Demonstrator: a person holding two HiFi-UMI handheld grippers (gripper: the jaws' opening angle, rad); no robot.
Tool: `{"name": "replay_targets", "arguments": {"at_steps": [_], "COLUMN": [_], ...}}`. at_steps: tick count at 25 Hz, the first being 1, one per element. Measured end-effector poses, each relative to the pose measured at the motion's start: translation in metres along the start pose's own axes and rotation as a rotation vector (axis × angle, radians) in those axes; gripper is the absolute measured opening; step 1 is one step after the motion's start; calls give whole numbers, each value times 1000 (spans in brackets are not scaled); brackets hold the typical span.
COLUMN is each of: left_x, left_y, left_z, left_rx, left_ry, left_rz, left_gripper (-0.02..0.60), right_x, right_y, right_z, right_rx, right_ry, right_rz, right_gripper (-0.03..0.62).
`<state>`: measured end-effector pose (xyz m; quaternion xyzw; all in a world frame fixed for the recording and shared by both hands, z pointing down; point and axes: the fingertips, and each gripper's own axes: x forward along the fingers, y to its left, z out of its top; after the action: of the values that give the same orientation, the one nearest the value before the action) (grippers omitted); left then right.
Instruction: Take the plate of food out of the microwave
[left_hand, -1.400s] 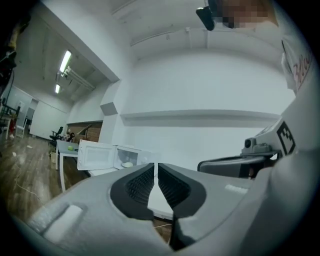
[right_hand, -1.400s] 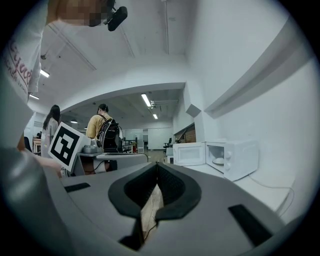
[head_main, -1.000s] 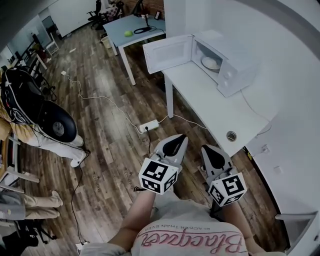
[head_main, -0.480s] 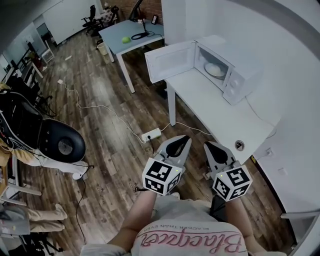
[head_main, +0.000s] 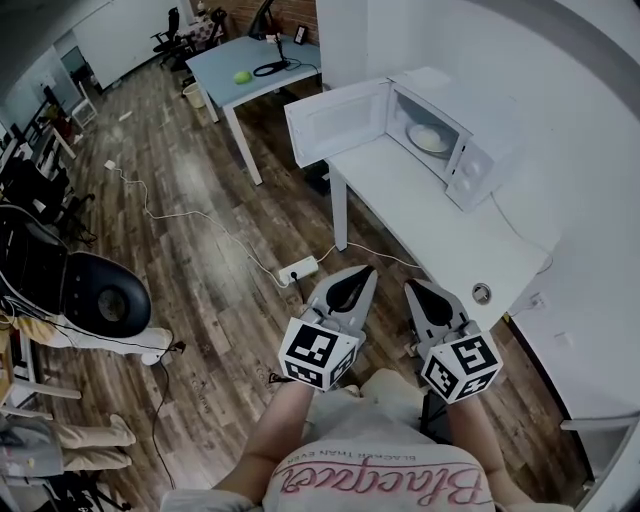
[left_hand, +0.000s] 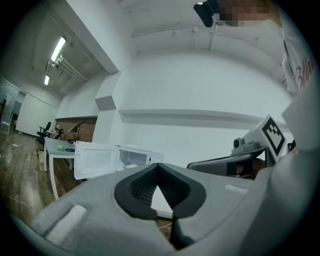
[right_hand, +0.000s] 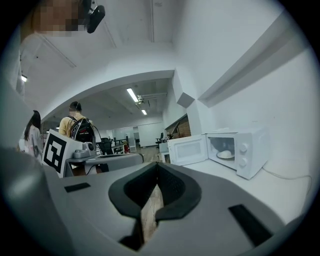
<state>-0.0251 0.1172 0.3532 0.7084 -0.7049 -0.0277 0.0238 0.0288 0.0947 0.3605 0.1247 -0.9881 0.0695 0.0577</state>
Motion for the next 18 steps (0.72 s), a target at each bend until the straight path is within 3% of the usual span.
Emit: {"name": "replay_targets", "arguments": {"at_steps": [18], "left_x": [34], "left_y": [44], "left_z": [-14], "left_rx": [-21], "left_ry": [32], "left_rz": [37], "left_gripper": [6], "right_x": [50], "right_y": [-20], "right_z": [-1], "right_rx": [-21], "right_ry": [-23], "right_rz": [14], "right_gripper": [12]}}
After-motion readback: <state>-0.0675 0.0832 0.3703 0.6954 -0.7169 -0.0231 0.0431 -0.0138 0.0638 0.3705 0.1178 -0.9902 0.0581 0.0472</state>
